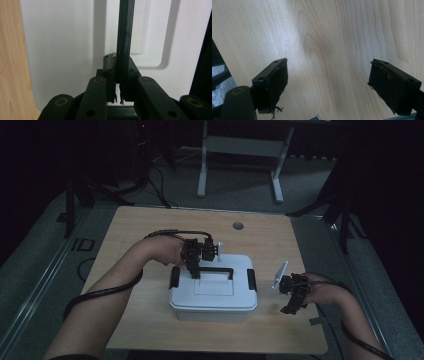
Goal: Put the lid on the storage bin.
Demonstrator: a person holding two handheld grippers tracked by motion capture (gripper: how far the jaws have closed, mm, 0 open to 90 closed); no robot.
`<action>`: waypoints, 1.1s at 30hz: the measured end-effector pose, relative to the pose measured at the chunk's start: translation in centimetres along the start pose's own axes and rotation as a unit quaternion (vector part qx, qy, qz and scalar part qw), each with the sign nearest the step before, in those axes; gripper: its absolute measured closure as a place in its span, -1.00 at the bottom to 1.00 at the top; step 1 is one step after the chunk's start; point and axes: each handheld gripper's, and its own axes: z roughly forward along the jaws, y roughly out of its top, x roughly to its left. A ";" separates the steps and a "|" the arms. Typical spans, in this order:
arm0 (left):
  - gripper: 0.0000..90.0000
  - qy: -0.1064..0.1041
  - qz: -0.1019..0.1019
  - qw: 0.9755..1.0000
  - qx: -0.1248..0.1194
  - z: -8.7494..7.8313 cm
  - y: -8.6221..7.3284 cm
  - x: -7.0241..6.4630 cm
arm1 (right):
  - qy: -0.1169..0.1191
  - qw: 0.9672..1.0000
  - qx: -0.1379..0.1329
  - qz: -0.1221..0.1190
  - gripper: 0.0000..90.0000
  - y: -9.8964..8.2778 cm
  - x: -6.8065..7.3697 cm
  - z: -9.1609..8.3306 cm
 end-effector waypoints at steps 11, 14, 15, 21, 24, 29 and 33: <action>0.19 0.011 -0.020 1.000 0.001 -0.2 -0.4 0.3 | 0.002 1.000 0.000 -0.005 -0.66 0.4 0.1 0.1; -0.16 0.006 -0.042 0.999 -0.033 -0.5 -1.2 0.5 | 0.000 1.000 -0.001 -0.003 -0.66 0.4 0.1 -0.1; -0.33 0.005 -0.046 0.998 -0.042 -0.6 -1.5 0.5 | -0.001 1.000 -0.002 -0.002 -0.66 0.4 0.0 -0.1; -0.92 0.031 -0.049 0.995 -0.077 -0.4 -2.7 0.3 | -0.002 1.000 -0.004 -0.003 -0.66 0.6 0.0 -0.2; -0.97 0.043 -0.053 0.991 -0.114 -0.5 -3.4 0.2 | -0.004 1.000 -0.006 -0.001 -0.66 0.6 0.0 -0.2; -0.97 0.055 -0.058 0.985 -0.154 -0.2 -4.6 0.1 | -0.005 1.000 -0.007 0.000 -0.66 0.7 0.0 -0.2; -0.97 0.049 -0.068 0.983 -0.165 0.1 -5.6 0.1 | -0.008 1.000 -0.010 0.004 -0.66 0.8 -0.2 -0.2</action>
